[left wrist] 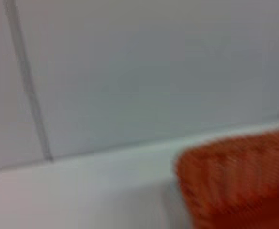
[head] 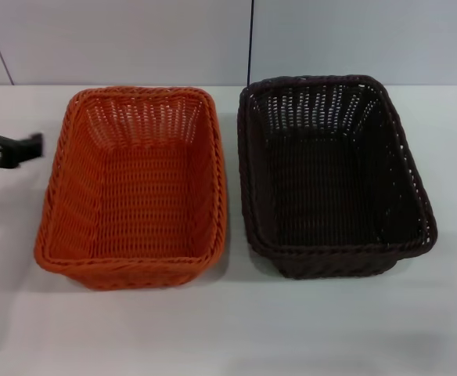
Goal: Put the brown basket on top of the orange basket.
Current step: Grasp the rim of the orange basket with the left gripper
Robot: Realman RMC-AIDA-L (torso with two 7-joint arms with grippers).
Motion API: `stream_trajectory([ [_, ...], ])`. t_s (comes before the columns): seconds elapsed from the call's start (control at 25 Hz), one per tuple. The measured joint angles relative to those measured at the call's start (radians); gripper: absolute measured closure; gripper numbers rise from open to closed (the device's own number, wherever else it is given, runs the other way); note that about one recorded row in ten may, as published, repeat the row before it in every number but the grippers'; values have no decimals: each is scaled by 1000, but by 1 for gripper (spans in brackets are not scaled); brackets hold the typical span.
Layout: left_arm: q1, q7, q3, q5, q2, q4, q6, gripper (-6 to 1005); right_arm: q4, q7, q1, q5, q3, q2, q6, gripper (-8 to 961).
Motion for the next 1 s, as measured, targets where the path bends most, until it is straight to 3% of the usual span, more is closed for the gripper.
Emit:
stream_trajectory([
  [0.16, -95, -17, -6, 13, 3, 23, -174, 238, 5, 0, -2, 0, -7, 2, -2, 231],
  [0.24, -120, -19, -3, 27, 2, 42, -202, 240, 5, 0, -4, 0, -10, 2, -2, 231],
  [1.0, -261, -25, -6, 81, 0, 254, -224, 257, 10, 0, -9, 0, -18, 1, -1, 231],
])
